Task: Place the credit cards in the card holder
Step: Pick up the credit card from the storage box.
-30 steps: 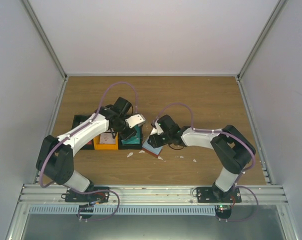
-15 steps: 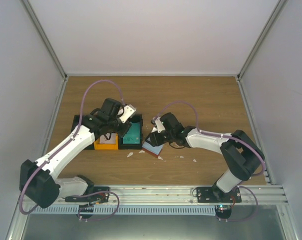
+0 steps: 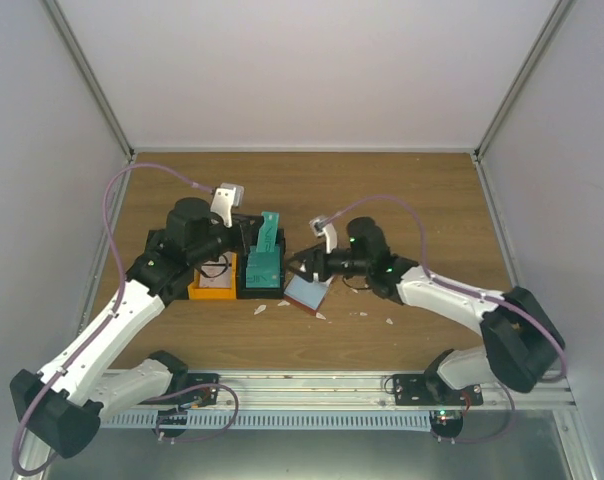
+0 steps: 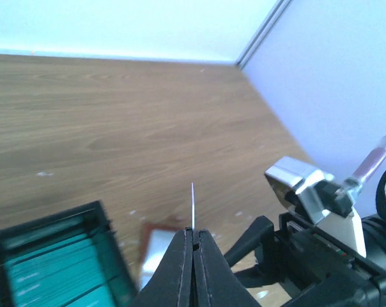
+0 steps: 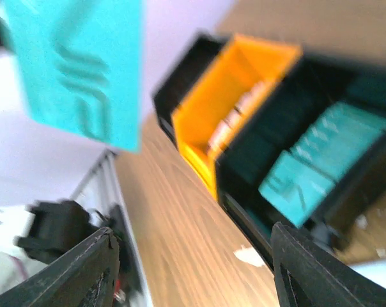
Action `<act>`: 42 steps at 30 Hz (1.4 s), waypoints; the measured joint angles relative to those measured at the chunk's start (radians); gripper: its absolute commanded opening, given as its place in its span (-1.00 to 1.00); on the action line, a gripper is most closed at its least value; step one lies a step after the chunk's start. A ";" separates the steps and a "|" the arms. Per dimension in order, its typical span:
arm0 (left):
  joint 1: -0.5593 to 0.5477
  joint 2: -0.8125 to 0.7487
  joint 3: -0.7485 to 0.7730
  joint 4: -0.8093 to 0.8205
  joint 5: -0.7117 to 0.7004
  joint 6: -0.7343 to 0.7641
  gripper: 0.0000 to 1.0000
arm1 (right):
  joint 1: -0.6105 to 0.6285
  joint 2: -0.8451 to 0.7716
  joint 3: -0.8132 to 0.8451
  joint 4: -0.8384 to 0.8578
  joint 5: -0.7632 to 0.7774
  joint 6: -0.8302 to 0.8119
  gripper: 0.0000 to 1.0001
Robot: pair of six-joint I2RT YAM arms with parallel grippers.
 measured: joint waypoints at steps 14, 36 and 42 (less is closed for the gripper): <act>0.025 -0.031 -0.001 0.294 0.224 -0.429 -1.00 | -0.148 -0.109 -0.047 0.500 -0.246 0.394 0.14; 0.025 -0.021 -0.027 0.363 0.306 -0.478 -1.00 | -0.150 -0.008 -0.018 0.796 -0.336 0.653 -0.72; 0.032 -0.021 -0.034 0.345 0.303 -0.446 -0.37 | -0.151 0.002 -0.008 0.802 -0.342 0.656 -0.99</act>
